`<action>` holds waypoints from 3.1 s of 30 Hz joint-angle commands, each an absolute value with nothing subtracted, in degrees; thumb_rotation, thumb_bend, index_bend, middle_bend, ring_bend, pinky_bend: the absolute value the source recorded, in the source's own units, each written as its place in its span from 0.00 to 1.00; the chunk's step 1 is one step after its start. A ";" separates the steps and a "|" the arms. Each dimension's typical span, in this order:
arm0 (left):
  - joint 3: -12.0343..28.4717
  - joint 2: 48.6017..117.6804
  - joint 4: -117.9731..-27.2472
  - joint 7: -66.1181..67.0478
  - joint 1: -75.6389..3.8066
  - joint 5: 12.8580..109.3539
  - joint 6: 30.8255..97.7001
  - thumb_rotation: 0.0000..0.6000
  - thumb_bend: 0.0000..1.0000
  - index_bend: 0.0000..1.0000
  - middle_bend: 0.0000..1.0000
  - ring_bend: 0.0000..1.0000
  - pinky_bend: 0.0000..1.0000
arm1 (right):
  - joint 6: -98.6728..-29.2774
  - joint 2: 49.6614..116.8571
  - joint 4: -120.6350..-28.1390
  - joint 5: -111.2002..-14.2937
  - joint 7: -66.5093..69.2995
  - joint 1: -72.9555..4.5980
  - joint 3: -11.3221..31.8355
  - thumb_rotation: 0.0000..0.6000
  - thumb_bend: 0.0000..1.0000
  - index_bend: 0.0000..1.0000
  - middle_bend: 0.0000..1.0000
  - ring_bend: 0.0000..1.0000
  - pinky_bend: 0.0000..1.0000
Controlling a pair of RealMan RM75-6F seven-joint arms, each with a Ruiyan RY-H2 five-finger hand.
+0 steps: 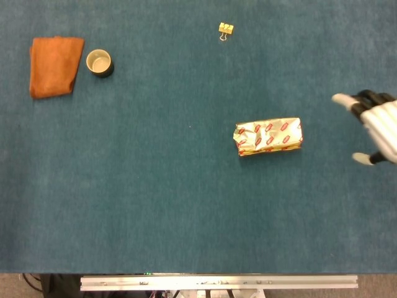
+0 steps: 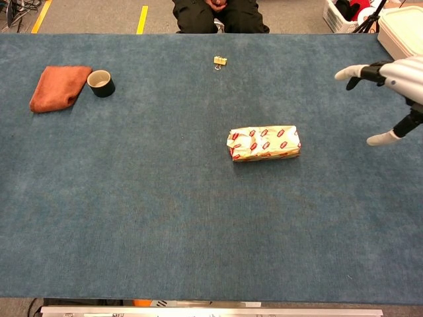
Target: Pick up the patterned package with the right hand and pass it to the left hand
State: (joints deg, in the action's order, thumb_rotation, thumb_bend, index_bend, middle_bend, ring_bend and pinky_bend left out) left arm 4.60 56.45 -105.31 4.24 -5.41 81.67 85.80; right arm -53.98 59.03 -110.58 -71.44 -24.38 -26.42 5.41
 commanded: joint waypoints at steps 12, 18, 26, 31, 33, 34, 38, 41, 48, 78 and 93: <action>4.09 55.90 -105.19 3.33 -4.66 82.59 86.48 1.00 0.34 0.29 0.16 0.12 0.14 | -49.36 74.85 -104.10 -53.01 -40.65 -38.84 4.64 1.00 0.03 0.21 0.25 0.15 0.26; 4.02 55.55 -105.03 2.95 -4.31 82.38 86.63 1.00 0.34 0.29 0.16 0.12 0.14 | -50.56 79.65 -100.30 -47.72 -44.07 -41.92 3.74 1.00 0.03 0.20 0.25 0.14 0.26; 4.09 55.31 -104.73 2.34 -4.07 82.23 86.76 1.00 0.34 0.29 0.16 0.12 0.14 | -51.06 84.14 -96.03 -42.64 -45.40 -45.02 3.04 1.00 0.03 0.20 0.25 0.14 0.26; 4.15 55.21 -104.46 1.79 -3.92 82.16 86.85 1.00 0.34 0.29 0.16 0.12 0.14 | -52.12 86.13 -94.38 -41.39 -46.47 -46.41 2.55 1.00 0.03 0.20 0.25 0.14 0.26; 4.12 55.21 -104.30 1.58 -3.82 82.14 86.88 1.00 0.34 0.29 0.16 0.12 0.14 | -52.78 86.83 -93.82 -41.09 -46.89 -46.85 2.35 1.00 0.03 0.20 0.25 0.14 0.26; 4.11 55.21 -104.24 1.44 -3.77 82.12 86.90 1.00 0.34 0.29 0.16 0.12 0.14 | -53.10 87.06 -93.68 -41.05 -47.07 -46.98 2.22 1.00 0.04 0.20 0.26 0.14 0.26; 4.08 55.21 -103.91 1.00 -3.64 82.05 86.89 1.00 0.34 0.29 0.16 0.12 0.14 | -54.23 87.64 -93.55 -41.26 -47.47 -47.26 1.63 1.00 0.07 0.20 0.30 0.16 0.26; 4.08 55.29 -103.55 0.60 -3.66 81.94 86.66 1.00 0.34 0.29 0.16 0.12 0.14 | -55.41 88.24 -93.38 -41.37 -48.28 -47.50 1.09 1.00 0.12 0.21 0.33 0.19 0.26; 4.08 55.25 -103.32 0.10 -3.59 82.07 86.63 1.00 0.34 0.29 0.16 0.12 0.14 | -56.80 89.28 -92.57 -41.98 -48.47 -47.78 0.79 1.00 0.16 0.27 0.37 0.23 0.28; 4.53 49.88 -107.15 -4.81 -8.97 83.59 77.32 1.00 0.34 0.29 0.19 0.14 0.14 | -57.97 81.69 -103.41 -47.83 -45.12 -49.84 4.85 1.00 0.47 0.56 0.50 0.41 0.41; 6.70 42.76 -112.92 -19.52 -18.78 79.18 60.11 1.00 0.34 0.29 0.23 0.16 0.16 | -58.11 81.13 -109.50 -42.66 -48.97 -56.89 9.05 1.00 0.47 0.56 0.50 0.41 0.41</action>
State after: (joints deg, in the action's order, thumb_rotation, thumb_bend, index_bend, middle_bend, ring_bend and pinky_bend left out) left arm 6.21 43.20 -112.35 -18.51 -17.98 80.11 61.08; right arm -57.95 80.83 -109.25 -43.04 -48.59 -56.42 8.73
